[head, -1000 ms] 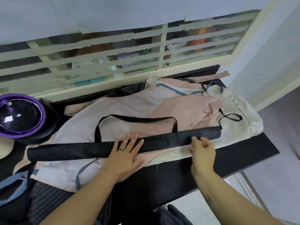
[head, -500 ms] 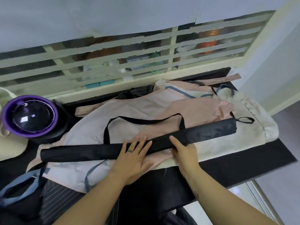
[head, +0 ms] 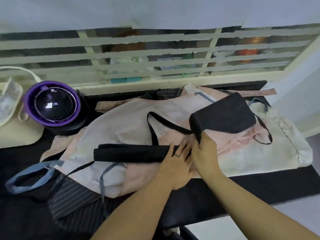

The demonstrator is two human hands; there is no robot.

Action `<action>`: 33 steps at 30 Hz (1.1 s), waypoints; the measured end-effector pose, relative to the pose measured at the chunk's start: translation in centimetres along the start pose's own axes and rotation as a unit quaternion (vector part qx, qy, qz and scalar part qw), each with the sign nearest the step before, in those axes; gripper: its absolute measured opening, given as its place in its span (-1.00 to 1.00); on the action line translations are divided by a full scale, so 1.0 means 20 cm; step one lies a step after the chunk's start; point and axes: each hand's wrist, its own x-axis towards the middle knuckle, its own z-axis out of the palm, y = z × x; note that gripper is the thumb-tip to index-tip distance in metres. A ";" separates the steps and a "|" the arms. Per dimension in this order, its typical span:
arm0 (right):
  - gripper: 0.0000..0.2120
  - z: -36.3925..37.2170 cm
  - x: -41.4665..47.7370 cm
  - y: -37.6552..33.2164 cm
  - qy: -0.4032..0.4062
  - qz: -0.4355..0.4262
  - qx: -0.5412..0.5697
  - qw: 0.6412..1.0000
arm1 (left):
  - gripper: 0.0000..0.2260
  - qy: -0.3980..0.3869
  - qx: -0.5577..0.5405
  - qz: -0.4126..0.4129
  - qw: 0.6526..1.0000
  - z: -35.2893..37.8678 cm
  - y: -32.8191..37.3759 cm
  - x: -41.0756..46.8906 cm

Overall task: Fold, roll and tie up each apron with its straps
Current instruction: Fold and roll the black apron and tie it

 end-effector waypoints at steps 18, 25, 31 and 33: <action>-0.45 0.30 -0.01 0.21 -0.232 -0.333 -0.427 0.808 | -0.83 0.210 0.033 -0.150 0.966 0.04 -0.73 -0.61; -0.40 0.31 0.01 0.23 -0.243 -0.345 -0.461 0.781 | -0.71 0.174 -0.434 -0.382 0.797 -0.07 -0.62 -0.67; -0.41 0.31 0.01 0.22 -0.255 -0.340 -0.456 0.782 | -0.75 0.284 -0.654 -0.464 0.526 -0.13 -0.64 -0.57; -0.42 0.30 0.01 0.22 -0.269 -0.337 -0.446 0.785 | -0.75 0.308 -0.626 -0.500 0.513 -0.10 -0.63 -0.56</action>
